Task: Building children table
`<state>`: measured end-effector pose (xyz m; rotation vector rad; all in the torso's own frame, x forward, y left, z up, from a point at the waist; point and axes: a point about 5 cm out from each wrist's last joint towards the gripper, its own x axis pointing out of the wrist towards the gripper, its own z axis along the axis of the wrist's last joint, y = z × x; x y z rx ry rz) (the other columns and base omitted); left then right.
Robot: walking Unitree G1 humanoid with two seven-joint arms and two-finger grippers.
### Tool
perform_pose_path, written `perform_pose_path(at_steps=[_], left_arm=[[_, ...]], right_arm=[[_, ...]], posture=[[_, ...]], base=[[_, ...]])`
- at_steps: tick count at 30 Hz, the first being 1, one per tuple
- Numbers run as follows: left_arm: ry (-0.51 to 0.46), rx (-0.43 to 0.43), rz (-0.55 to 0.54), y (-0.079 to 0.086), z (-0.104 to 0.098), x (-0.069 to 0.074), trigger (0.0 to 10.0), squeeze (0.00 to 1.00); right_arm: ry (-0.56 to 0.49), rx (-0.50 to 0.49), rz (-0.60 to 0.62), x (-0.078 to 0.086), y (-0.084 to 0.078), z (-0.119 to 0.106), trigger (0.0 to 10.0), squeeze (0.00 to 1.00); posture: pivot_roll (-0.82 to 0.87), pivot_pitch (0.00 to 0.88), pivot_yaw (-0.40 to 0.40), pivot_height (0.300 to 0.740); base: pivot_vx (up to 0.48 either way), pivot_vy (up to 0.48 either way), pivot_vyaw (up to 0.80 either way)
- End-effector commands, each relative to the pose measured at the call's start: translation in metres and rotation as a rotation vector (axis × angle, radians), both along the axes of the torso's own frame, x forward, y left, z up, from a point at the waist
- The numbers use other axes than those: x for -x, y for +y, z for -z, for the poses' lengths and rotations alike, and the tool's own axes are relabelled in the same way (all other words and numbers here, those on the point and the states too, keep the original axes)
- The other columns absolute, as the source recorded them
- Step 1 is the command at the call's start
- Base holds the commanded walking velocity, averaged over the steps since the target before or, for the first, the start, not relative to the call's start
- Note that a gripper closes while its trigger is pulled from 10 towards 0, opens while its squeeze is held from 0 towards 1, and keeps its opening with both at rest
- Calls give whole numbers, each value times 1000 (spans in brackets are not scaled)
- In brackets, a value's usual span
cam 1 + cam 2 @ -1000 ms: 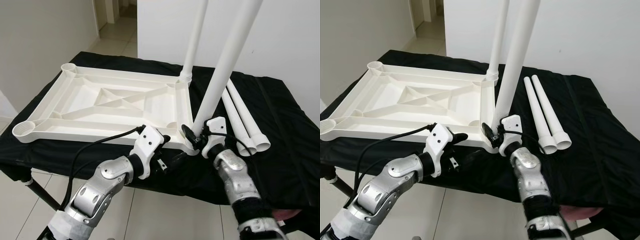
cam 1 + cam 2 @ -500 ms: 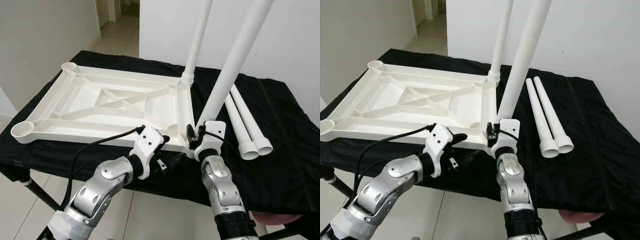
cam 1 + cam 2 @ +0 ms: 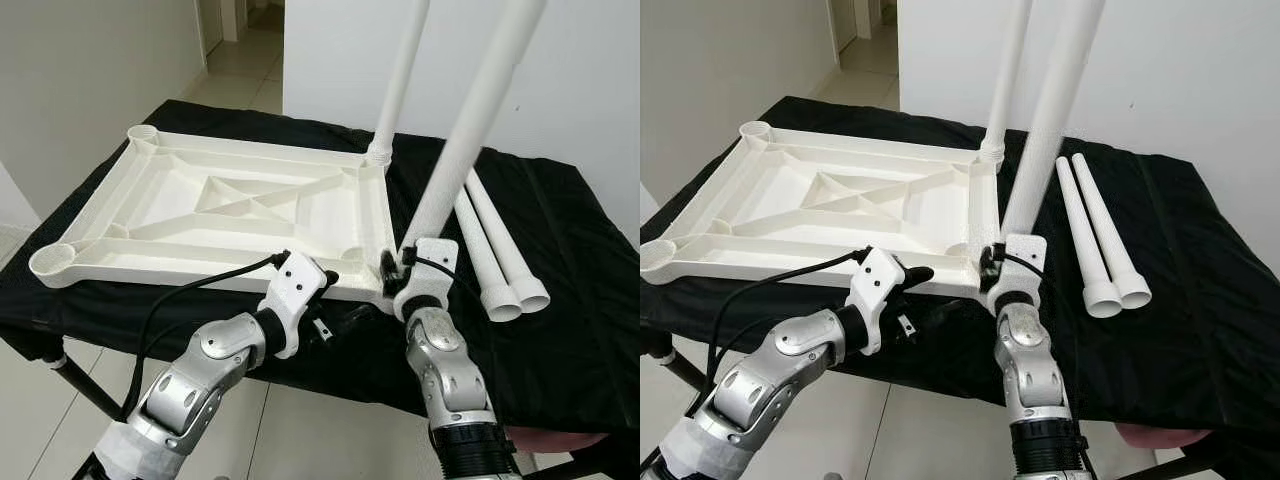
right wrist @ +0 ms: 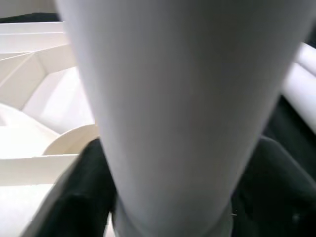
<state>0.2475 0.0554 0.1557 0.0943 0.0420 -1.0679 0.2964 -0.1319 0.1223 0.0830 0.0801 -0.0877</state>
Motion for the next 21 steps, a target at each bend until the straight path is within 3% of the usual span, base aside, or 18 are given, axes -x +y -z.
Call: perform_pose_path(at_steps=[1,2,3,13,16,19,21], left_arm=[[-10,-9,50,-3,-2,4,10000,0],[-9,-8,50,-3,-2,4,10000,0],[-9,-7,50,-3,-2,4,10000,0],[-10,-5,49,-4,-3,3,10000,0],[-10,-5,45,-3,-3,2,10000,0],[-10,-6,43,-3,-3,2,10000,0],[-8,-6,41,-3,-3,1,10000,0]], right_arm=[[46,-48,-13,10,7,15,10000,1000],[26,-57,-44,8,7,11,10000,839],[5,-72,-75,6,6,8,10000,0],[-79,-28,-196,-2,-7,-3,10000,0],[-124,39,-327,-7,-16,-8,10000,0],[-136,58,-357,-8,-19,-9,10000,0],[-155,115,-445,-13,-26,-11,10000,0]], posture=[[-41,0,-53,740],[-41,0,-52,740],[-41,0,-52,740],[-41,0,-53,740],[-46,0,-42,740],[-46,0,-42,740],[-47,0,-37,740]], base=[[0,0,0],[0,0,0],[0,0,0],[0,0,0],[0,0,0],[0,0,0],[0,0,0]])
